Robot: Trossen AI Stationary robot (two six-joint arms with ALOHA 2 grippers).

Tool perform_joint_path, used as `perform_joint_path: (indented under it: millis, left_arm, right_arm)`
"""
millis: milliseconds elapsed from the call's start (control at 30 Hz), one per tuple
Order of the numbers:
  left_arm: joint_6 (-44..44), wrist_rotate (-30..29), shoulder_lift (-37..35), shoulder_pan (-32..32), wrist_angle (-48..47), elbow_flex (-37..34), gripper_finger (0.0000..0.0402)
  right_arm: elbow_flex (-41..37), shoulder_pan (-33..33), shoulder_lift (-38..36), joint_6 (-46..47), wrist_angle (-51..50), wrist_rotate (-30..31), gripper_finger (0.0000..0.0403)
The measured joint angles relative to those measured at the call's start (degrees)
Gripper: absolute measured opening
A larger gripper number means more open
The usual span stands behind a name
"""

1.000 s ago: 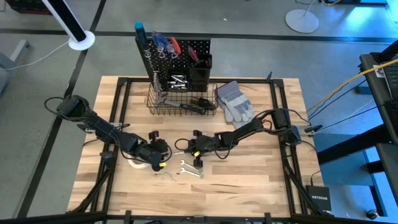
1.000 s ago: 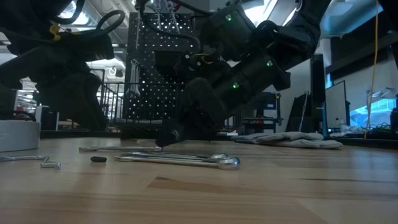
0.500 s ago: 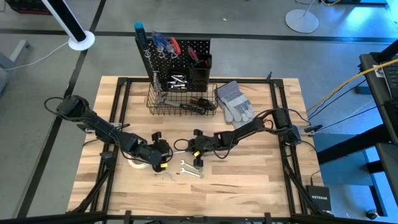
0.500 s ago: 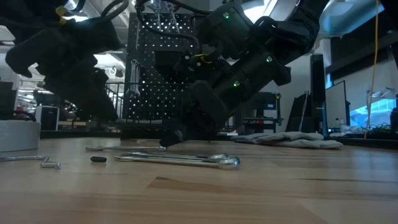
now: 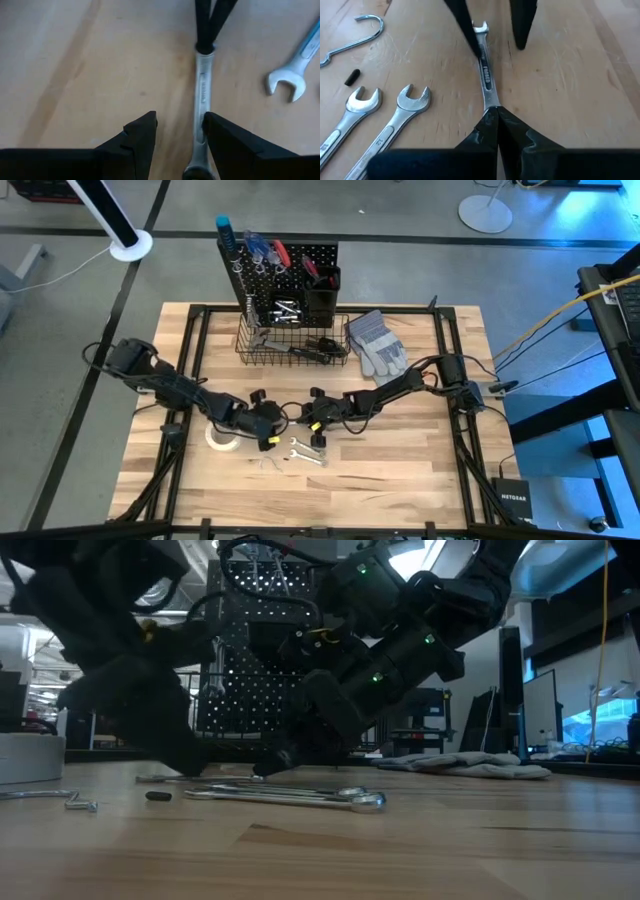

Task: Hang tools onto peg board
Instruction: Hang the wrench on the peg board

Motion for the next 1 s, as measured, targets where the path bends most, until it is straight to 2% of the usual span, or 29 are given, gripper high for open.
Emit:
perform_joint_path:
  millis: [300,433,533,800,900,1000]
  left_arm:
    - [3.3,11.4,3.1,5.2,4.3,0.1,0.0164]
    - [3.6,13.9,3.1,6.9,4.2,0.1,0.0159]
    - [4.6,14.7,3.2,7.3,4.2,0.1,0.0134]
    - [7.0,15.1,3.5,7.0,3.9,0.1,0.0032]
    - [8.7,14.8,3.5,6.5,4.0,0.1,0.0012]
    - [9.0,13.4,3.5,5.9,4.0,0.0,0.0011]
  right_arm:
    - [0.2,-0.2,0.1,0.0,0.6,-1.2,0.0008]
    - [0.2,-0.2,0.1,0.0,0.6,-1.3,0.0009]
    - [0.2,-0.2,0.1,0.0,0.7,-1.2,0.0009]
    - [0.1,-0.2,0.2,0.0,1.7,-1.2,0.001]
    - [0.7,-0.2,0.3,0.0,1.2,-1.2,0.001]
    - [2.1,-0.2,-0.4,0.2,-0.4,-1.2,0.001]
